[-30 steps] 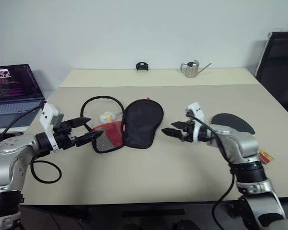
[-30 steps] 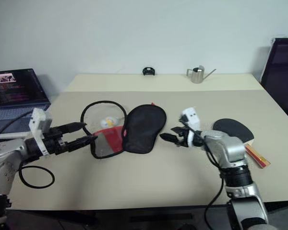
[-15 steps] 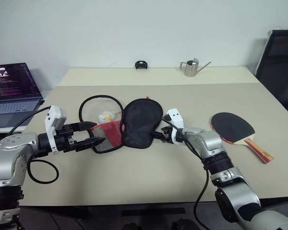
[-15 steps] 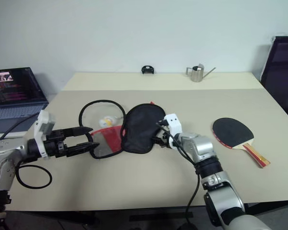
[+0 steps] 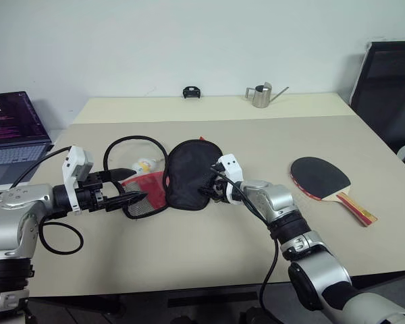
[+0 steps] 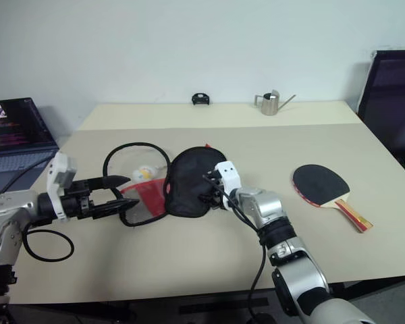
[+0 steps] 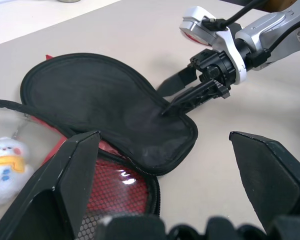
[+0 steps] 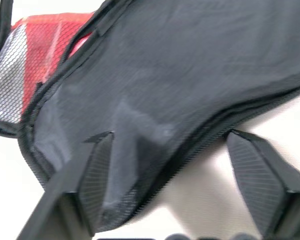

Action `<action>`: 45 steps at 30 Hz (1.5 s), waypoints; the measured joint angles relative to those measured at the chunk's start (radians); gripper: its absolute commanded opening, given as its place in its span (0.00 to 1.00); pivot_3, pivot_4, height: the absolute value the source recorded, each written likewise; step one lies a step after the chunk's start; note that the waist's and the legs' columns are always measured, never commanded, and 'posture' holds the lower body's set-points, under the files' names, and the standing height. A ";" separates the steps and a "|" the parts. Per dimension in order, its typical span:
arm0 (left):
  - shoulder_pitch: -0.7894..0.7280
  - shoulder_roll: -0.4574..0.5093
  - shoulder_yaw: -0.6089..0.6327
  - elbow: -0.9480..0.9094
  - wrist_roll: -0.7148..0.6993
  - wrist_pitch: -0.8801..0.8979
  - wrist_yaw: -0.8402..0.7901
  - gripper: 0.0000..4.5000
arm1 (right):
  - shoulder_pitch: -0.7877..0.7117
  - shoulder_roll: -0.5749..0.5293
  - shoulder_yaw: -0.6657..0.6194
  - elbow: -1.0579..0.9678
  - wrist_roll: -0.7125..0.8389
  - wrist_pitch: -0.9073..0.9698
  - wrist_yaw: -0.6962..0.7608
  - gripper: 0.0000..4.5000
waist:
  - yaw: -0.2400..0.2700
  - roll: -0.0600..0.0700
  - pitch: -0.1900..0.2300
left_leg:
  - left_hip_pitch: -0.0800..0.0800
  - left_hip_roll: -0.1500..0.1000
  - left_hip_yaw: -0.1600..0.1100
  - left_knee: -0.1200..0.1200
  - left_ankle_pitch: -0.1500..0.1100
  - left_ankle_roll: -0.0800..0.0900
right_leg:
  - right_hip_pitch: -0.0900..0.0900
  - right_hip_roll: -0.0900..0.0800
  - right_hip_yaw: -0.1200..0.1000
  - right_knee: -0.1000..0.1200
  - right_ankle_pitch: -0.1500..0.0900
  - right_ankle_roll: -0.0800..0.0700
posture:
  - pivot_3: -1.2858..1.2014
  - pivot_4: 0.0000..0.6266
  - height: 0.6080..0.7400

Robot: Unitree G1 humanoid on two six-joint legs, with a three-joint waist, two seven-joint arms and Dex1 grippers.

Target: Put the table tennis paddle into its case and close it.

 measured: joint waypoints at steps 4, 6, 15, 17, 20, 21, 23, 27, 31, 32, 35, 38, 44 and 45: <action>0.000 0.000 -0.002 0.000 0.008 -0.006 -0.003 1.00 | 0.013 0.002 0.030 -0.022 -0.011 0.013 0.004 0.31 | 0.000 0.000 0.000 | 0.000 0.000 0.000 0.000 0.000 0.000 | 0.000 0.000 0.000 0.000 0.000 0.000 | 0.52 0.24 1.00; 0.000 0.000 -0.008 0.000 0.011 -0.012 -0.005 1.00 | 0.022 0.002 0.039 -0.038 -0.015 0.023 0.005 0.17 | 0.000 0.000 0.000 | 0.000 0.000 0.000 0.000 0.000 0.000 | 0.000 0.000 0.000 0.000 0.000 0.000 | 0.52 0.24 1.00; 0.049 0.000 -0.029 -0.061 0.008 -0.021 -0.044 1.00 | 0.028 -0.007 0.043 -0.046 -0.033 0.035 0.023 0.01 | 0.001 0.000 0.000 | 0.000 0.000 0.000 0.000 0.000 0.000 | 0.000 0.000 0.000 0.000 0.000 0.000 | 0.52 0.24 1.00; 0.056 -0.001 -0.031 -0.085 0.006 -0.020 -0.045 1.00 | 0.027 -0.018 0.043 -0.043 -0.033 0.034 0.036 0.01 | 0.005 -0.001 0.000 | 0.000 0.000 0.000 0.000 0.000 0.000 | 0.000 0.000 0.000 0.000 0.000 0.000 | 0.52 0.24 1.00; 0.058 -0.004 -0.037 -0.113 0.002 -0.017 -0.045 1.00 | 0.020 -0.038 0.043 -0.038 -0.032 0.038 0.058 0.01 | 0.007 -0.001 0.000 | 0.000 0.000 0.000 0.000 0.000 0.000 | 0.000 0.000 0.000 0.000 0.000 0.000 | 0.52 0.24 1.00; 0.059 -0.006 -0.040 -0.121 0.000 -0.015 -0.045 1.00 | 0.015 -0.046 0.043 -0.035 -0.032 0.041 0.063 0.01 | 0.009 -0.001 0.000 | 0.000 0.000 0.000 0.000 0.000 0.000 | 0.000 0.000 0.000 0.000 0.000 0.000 | 0.52 0.24 1.00; 0.059 -0.010 -0.047 -0.132 -0.007 -0.011 -0.045 1.00 | 0.006 -0.073 0.041 -0.028 -0.032 0.045 0.076 0.01 | 0.013 -0.001 0.000 | 0.000 0.000 0.000 0.000 0.000 0.000 | 0.000 0.000 0.000 0.000 0.000 0.000 | 0.52 0.24 1.00; 0.057 -0.015 -0.068 -0.146 -0.011 0.002 -0.044 1.00 | 0.003 -0.118 0.023 -0.030 -0.029 0.063 0.098 0.01 | 0.014 -0.001 -0.001 | -0.001 0.000 0.000 0.000 0.000 0.000 | 0.000 0.000 0.000 -0.001 0.000 0.000 | 0.52 0.24 1.00; 0.035 -0.017 -0.069 -0.167 -0.014 0.008 -0.043 1.00 | 0.003 -0.155 0.001 -0.044 -0.028 0.093 0.100 0.01 | 0.016 -0.001 -0.001 | -0.001 -0.001 -0.001 0.000 0.000 0.000 | 0.000 0.000 -0.001 -0.001 0.000 0.000 | 0.52 0.24 1.00; 0.032 -0.018 -0.070 -0.169 -0.015 0.009 -0.043 1.00 | 0.006 -0.167 -0.016 -0.049 -0.027 0.102 0.096 0.01 | 0.016 -0.001 -0.001 | -0.001 -0.001 -0.001 0.000 0.000 0.000 | 0.000 0.000 0.000 -0.001 0.000 0.000 | 0.52 0.24 1.00; 0.021 -0.032 -0.090 -0.169 -0.015 0.022 -0.043 1.00 | 0.023 -0.179 -0.065 -0.076 -0.016 0.136 0.067 0.01 | 0.016 -0.001 -0.001 | -0.001 -0.001 -0.001 0.000 0.000 0.000 | 0.000 0.000 -0.001 -0.001 0.000 0.000 | 0.52 0.24 1.00; -0.007 -0.047 -0.114 -0.169 -0.015 0.028 -0.044 1.00 | 0.062 -0.186 -0.103 -0.138 0.004 0.179 0.036 0.01 | 0.016 -0.001 -0.001 | -0.002 -0.001 -0.001 0.000 0.000 0.000 | 0.000 0.000 -0.001 -0.001 0.000 0.000 | 0.52 0.24 1.00; -0.052 -0.066 -0.150 -0.169 -0.015 0.038 -0.046 1.00 | 0.121 -0.199 -0.156 -0.264 0.030 0.267 -0.023 0.01 | 0.018 -0.001 -0.001 | -0.002 -0.001 -0.001 0.001 0.000 0.000 | 0.000 0.000 -0.001 -0.001 0.000 0.000 | 0.52 0.24 1.00; -0.057 -0.067 -0.157 -0.169 -0.014 0.041 -0.046 1.00 | 0.131 -0.202 -0.166 -0.284 0.037 0.281 -0.032 0.01 | 0.018 -0.001 -0.001 | -0.002 -0.001 -0.001 0.001 0.000 0.000 | 0.000 0.000 -0.001 -0.001 0.000 0.000 | 0.52 0.24 1.00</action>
